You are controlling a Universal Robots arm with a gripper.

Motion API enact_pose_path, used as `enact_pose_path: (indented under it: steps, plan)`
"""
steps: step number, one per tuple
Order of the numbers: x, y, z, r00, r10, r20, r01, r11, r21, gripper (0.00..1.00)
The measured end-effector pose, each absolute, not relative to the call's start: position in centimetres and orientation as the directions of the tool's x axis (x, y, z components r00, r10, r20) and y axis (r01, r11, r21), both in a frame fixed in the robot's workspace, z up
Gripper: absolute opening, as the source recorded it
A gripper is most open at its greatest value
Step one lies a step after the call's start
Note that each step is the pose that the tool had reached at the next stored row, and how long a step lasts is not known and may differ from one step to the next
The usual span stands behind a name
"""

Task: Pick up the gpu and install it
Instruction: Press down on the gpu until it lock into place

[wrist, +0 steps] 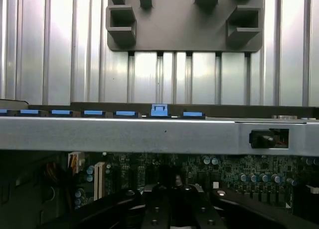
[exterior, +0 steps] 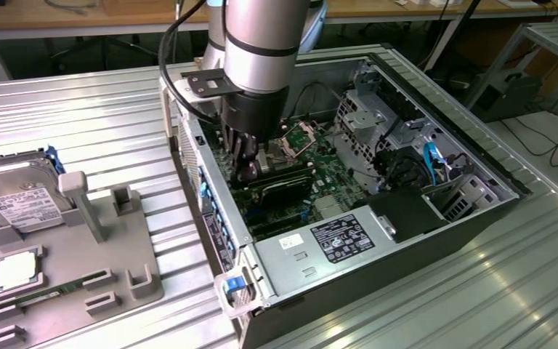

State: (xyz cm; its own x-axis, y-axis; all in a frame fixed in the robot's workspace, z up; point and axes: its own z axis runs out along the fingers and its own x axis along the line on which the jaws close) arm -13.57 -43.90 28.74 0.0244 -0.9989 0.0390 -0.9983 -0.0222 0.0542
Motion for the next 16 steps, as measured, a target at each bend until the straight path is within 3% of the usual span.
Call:
enact_pose_path:
  steps: [16]
  plan:
    - [-10.1, -43.7, 28.4, 0.035, -0.999, 0.041, -0.999, -0.035, 0.006, 0.11]
